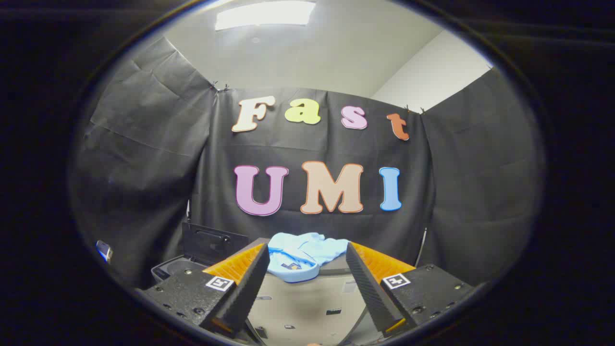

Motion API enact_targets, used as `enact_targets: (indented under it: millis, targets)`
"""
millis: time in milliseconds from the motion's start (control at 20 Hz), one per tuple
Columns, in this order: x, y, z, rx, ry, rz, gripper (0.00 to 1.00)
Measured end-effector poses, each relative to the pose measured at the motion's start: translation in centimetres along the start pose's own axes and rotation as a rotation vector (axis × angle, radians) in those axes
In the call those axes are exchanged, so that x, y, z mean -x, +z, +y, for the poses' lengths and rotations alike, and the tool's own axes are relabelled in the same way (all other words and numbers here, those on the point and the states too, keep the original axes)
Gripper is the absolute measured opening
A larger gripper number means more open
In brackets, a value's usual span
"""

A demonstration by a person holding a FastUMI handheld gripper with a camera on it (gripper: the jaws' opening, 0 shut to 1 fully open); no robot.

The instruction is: Put the clothes into the washing machine and then close the washing machine lid.

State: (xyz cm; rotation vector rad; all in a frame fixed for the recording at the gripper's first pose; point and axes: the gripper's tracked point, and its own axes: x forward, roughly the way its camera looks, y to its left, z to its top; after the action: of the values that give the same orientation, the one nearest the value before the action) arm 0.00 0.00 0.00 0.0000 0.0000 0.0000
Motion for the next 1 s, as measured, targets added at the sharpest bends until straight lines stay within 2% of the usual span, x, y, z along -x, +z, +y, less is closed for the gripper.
enact_targets:
  millis: [1000]
  targets:
    - [-0.2, -2.2, 0.9, -0.054, 0.025, 0.042, 0.97]
